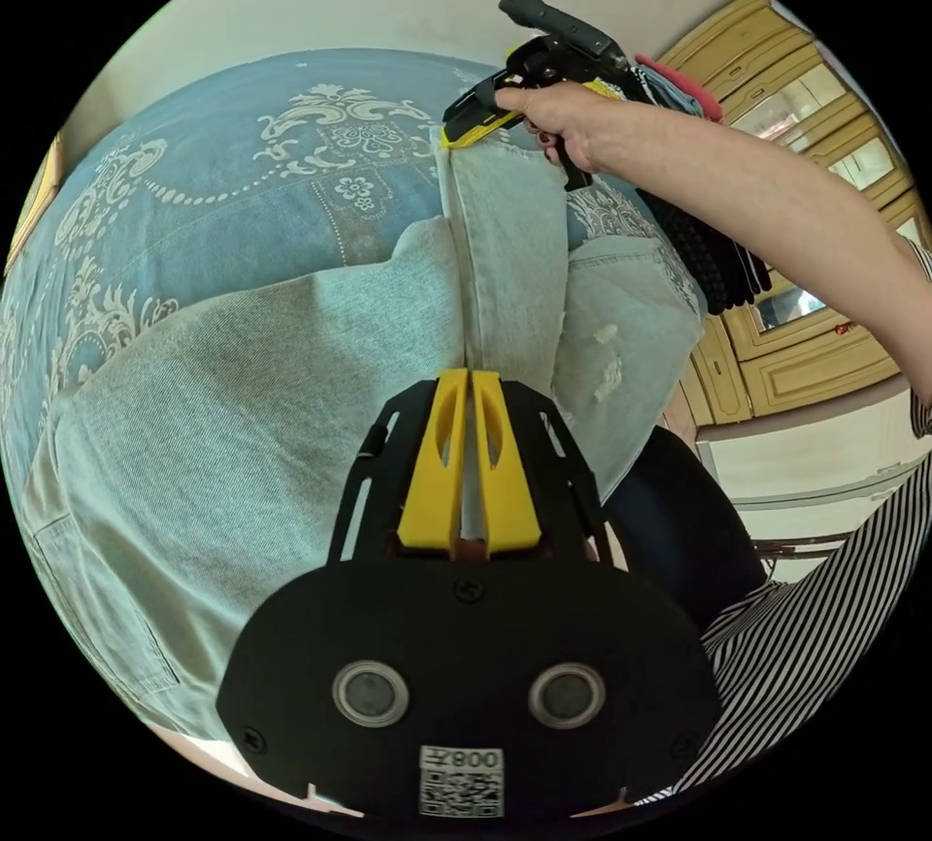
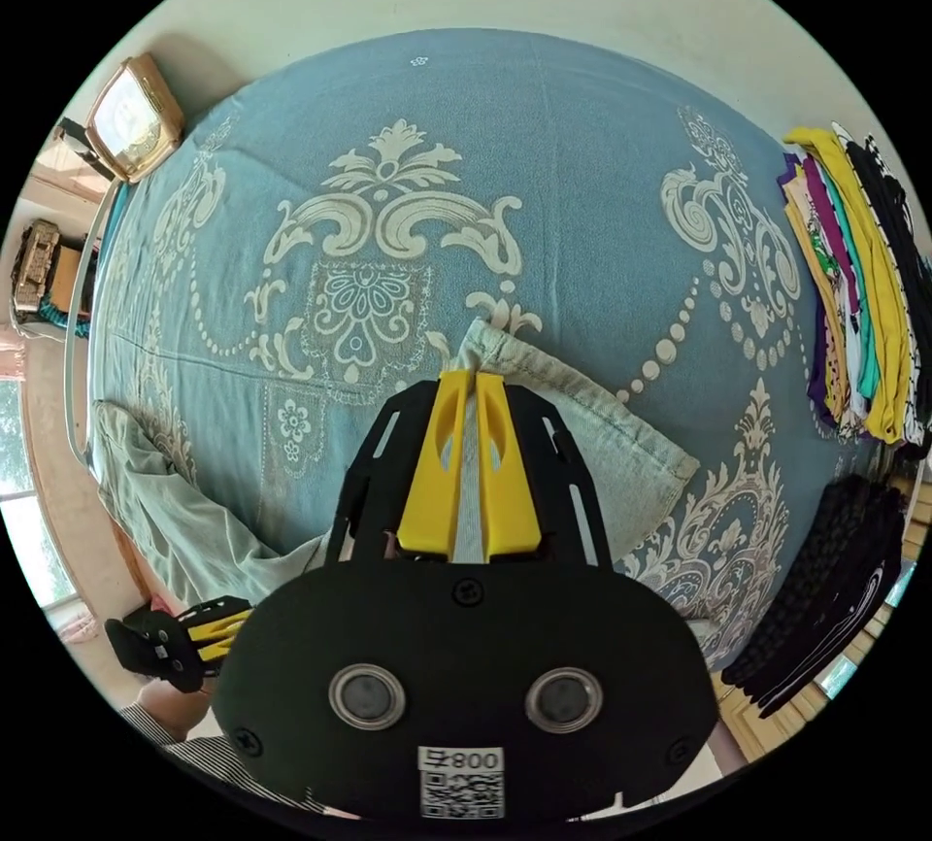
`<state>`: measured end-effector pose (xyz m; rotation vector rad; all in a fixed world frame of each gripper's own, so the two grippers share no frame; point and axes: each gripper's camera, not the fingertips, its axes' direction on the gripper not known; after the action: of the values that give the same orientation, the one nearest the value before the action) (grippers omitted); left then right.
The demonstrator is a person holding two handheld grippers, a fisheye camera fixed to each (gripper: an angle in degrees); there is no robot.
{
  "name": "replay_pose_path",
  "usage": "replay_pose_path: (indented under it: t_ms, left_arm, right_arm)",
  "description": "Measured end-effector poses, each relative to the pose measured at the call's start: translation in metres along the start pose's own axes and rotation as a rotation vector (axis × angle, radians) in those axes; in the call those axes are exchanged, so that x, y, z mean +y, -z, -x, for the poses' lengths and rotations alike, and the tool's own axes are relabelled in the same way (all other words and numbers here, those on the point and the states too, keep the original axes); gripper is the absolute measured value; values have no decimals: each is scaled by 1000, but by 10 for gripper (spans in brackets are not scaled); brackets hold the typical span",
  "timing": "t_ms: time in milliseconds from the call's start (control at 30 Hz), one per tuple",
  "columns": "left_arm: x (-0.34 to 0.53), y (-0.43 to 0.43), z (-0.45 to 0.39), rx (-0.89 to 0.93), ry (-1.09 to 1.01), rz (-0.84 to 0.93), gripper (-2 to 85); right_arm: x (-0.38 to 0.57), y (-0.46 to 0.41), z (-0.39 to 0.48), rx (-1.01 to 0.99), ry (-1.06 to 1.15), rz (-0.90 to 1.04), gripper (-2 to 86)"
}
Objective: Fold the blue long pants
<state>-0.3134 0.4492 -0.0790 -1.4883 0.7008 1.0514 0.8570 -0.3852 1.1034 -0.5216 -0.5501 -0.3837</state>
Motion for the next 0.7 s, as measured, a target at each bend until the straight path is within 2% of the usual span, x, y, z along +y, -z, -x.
replay_pose_path:
  t_ms: [167,367,533,700]
  left_arm:
    - [-24,-4,-18,7,-3,-21,6]
    - [-46,-1,-52,28,-46,-84,3]
    - [-58,-1,-93,65,-129,-113,2]
    - [-71,-27,-137,71,-196,-48,2]
  right_arm:
    - [17,78,-26,-211,-63,-57,3]
    - [85,212,-85,-517,-82,-251,1]
    - [196,326,-153,-724,-119,-426,0]
    - [319,378,-209,-810,-238,-507,0]
